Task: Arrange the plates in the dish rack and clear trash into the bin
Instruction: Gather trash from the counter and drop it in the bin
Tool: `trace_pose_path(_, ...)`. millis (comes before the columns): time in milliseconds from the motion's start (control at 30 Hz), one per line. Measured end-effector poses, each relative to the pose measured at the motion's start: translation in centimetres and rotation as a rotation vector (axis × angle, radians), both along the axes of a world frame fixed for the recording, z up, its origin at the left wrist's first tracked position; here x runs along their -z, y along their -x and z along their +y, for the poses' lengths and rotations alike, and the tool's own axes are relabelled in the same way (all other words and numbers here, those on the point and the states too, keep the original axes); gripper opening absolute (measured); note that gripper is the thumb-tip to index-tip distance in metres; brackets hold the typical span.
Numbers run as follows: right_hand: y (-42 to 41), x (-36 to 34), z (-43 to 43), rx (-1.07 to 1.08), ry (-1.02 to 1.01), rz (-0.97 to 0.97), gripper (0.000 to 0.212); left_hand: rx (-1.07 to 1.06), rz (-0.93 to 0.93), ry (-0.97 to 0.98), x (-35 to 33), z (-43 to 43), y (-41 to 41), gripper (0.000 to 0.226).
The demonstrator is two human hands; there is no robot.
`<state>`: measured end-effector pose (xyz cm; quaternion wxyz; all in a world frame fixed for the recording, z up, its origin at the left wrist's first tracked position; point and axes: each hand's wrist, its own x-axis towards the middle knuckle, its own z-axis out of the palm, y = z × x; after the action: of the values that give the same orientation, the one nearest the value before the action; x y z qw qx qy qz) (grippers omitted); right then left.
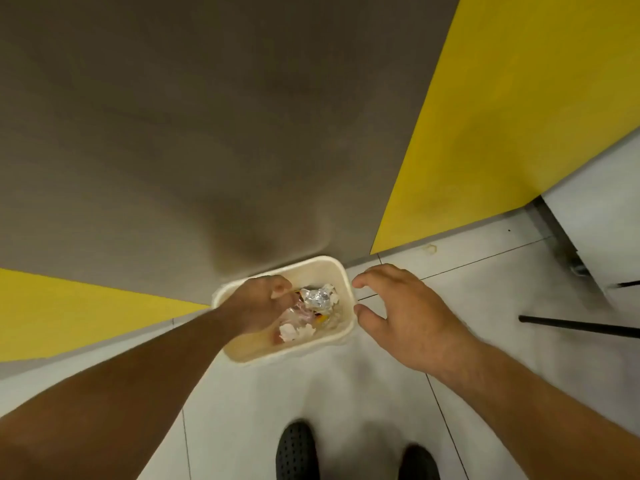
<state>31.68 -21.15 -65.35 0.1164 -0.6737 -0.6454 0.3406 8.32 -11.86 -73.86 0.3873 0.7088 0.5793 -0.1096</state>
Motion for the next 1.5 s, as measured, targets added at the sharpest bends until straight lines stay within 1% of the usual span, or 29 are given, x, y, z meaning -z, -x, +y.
trace_pose_path(67,0.6,-4.1,0.1,-0.012,-0.035,-0.008,0.031,0.066,-0.045,-0.187,-6.7,-1.4,0.2,0.033)
trace_pose_path(133,0.6,-8.9,0.3,-0.015,-0.081,-0.012,0.030,0.140,-0.135,-0.322,-14.2,-3.1,-0.1,0.037)
trace_pose_path(233,-0.1,-16.8,0.3,-0.010,-0.135,-0.018,0.027,0.151,-0.252,-0.489,-25.6,-5.1,-0.6,0.040)
trace_pose_path(300,-0.7,-22.3,0.1,-0.009,-0.182,-0.022,0.025,0.149,-0.289,-0.598,-32.6,-5.7,-1.1,0.039)
trace_pose_path(433,-2.3,-33.5,0.0,-0.025,-0.290,-0.061,0.029,0.177,-0.314,-0.771,-45.5,-5.9,-2.4,0.037)
trace_pose_path(500,-3.3,-38.9,0.0,-0.019,-0.336,-0.069,0.031,0.182,-0.327,-0.824,-51.3,-5.8,-3.0,0.035)
trace_pose_path(667,-5.8,-50.3,-0.1,0.009,-0.465,-0.091,0.028,0.223,-0.377,-0.941,-62.6,-5.4,-4.7,0.035)
trace_pose_path(800,-7.1,-56.2,0.2,0.027,-0.535,-0.090,0.023,0.211,-0.422,-1.015,-67.2,-5.1,-5.6,0.035)
trace_pose_path(933,-7.4,-59.4,1.5,0.019,-0.536,-0.105,0.021,0.184,-0.430,-1.038,-69.1,-3.9,-5.8,0.039)
trace_pose_path(1133,-7.8,-60.0,4.4,0.069,-0.559,-0.175,0.027,0.183,-0.433,-1.026,-68.4,0.8,-5.9,0.039)
trace_pose_path(1233,-8.3,-59.8,5.8,0.081,-0.532,-0.208,0.026,0.195,-0.445,-1.013,-67.9,3.2,-6.8,0.041)
trace_pose_path(1500,-12.0,-61.1,11.4,0.124,-0.517,-0.247,0.026,0.268,-0.396,-1.021,-69.9,9.4,-10.8,0.041)
